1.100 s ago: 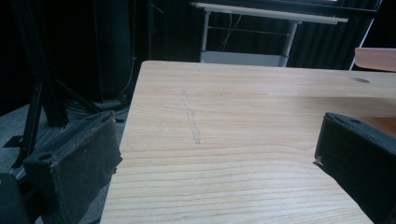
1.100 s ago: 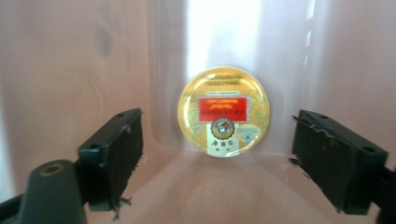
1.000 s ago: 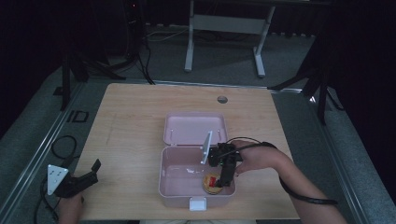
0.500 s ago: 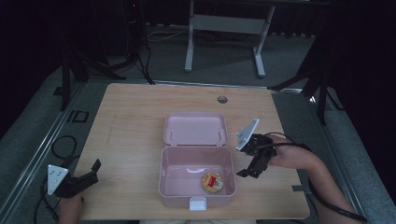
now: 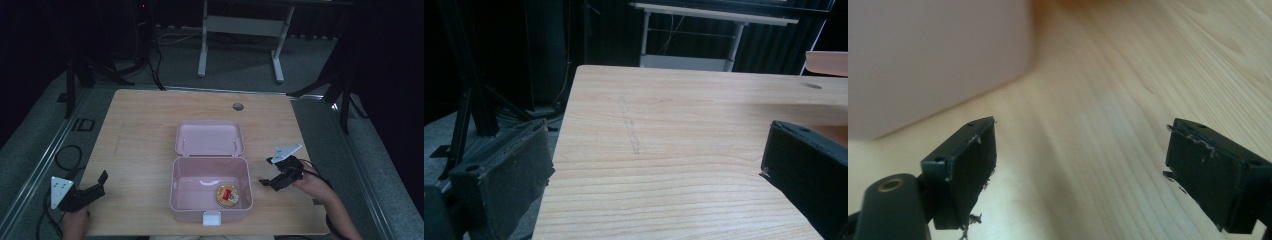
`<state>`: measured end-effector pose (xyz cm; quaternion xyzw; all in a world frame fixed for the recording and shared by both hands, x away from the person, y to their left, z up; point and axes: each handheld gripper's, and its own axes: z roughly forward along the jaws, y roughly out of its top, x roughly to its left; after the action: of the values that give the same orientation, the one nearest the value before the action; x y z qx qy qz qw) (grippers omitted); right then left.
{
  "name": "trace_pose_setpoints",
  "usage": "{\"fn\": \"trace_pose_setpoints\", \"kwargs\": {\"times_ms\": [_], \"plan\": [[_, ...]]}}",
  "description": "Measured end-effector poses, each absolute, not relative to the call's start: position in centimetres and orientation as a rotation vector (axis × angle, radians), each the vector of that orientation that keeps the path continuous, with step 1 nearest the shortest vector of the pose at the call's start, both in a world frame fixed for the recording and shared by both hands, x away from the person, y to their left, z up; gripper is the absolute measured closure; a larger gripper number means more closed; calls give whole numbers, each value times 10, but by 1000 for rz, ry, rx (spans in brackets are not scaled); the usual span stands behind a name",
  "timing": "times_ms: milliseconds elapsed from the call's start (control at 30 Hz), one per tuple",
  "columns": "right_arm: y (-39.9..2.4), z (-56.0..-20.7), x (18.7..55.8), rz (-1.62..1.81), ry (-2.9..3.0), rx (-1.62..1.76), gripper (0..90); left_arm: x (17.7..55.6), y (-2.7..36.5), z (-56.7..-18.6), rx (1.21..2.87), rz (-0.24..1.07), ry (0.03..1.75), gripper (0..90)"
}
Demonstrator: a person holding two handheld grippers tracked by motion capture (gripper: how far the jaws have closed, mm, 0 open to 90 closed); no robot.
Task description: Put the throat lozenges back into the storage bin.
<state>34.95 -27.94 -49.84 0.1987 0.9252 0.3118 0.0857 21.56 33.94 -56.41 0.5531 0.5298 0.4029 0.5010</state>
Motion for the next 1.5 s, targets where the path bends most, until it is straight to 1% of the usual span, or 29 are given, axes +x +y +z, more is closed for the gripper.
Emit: {"fn": "trace_pose_setpoints", "kwargs": {"times_ms": [200,467,700,1000,1300,1500], "plan": [[-308,-528,352,1070,2513,807,126,216,339,-564,1339,974,1282,3],[-335,-549,348,1064,2244,1000,126,216,339,-564,1342,973,1282,3],[-345,-552,340,995,2004,1131,126,216,339,-564,1340,977,1283,4],[-362,-554,339,949,1841,1268,121,216,339,-564,1343,973,1285,3],[-374,-553,339,976,1732,1383,117,216,339,-564,1342,970,1285,4],[-378,-550,336,1080,1695,1363,117,216,340,-564,1338,969,1286,3]]}}
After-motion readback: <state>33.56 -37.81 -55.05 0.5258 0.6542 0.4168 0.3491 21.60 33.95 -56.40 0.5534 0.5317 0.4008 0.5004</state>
